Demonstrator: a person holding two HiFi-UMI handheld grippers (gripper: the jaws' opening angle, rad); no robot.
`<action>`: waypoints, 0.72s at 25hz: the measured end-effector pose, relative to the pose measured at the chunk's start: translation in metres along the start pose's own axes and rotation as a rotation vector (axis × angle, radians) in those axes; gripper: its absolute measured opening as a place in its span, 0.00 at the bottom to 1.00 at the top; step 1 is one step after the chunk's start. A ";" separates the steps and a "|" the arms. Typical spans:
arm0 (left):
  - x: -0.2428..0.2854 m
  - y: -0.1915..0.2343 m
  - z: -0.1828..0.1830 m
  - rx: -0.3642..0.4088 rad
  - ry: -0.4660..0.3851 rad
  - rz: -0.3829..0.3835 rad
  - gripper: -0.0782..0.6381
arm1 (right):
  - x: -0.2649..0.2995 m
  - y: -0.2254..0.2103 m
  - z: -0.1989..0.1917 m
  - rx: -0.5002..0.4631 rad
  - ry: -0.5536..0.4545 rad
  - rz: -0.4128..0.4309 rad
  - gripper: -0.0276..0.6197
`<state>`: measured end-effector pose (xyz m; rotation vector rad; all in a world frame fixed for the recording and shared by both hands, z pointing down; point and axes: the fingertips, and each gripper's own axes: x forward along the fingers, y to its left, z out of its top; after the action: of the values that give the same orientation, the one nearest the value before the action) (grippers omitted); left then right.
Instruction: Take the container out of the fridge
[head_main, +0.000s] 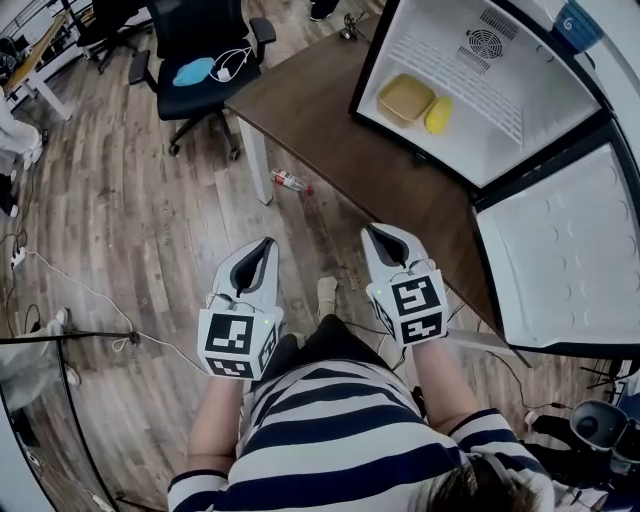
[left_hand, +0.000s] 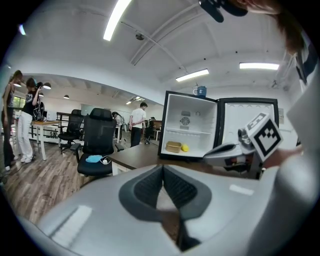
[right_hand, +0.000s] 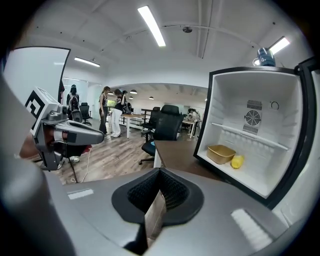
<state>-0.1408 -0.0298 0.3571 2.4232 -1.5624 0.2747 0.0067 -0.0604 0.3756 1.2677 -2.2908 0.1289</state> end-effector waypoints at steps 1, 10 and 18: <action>0.008 0.000 0.002 -0.001 0.000 -0.003 0.11 | 0.006 -0.007 0.001 0.000 -0.001 -0.001 0.03; 0.104 -0.008 0.012 0.004 0.047 -0.046 0.11 | 0.060 -0.081 0.001 0.004 0.009 -0.007 0.03; 0.167 -0.013 0.025 0.019 0.055 -0.045 0.11 | 0.099 -0.129 0.005 -0.060 0.010 0.017 0.12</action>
<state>-0.0596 -0.1766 0.3800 2.4401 -1.4874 0.3465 0.0674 -0.2103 0.3985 1.2152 -2.2797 0.0721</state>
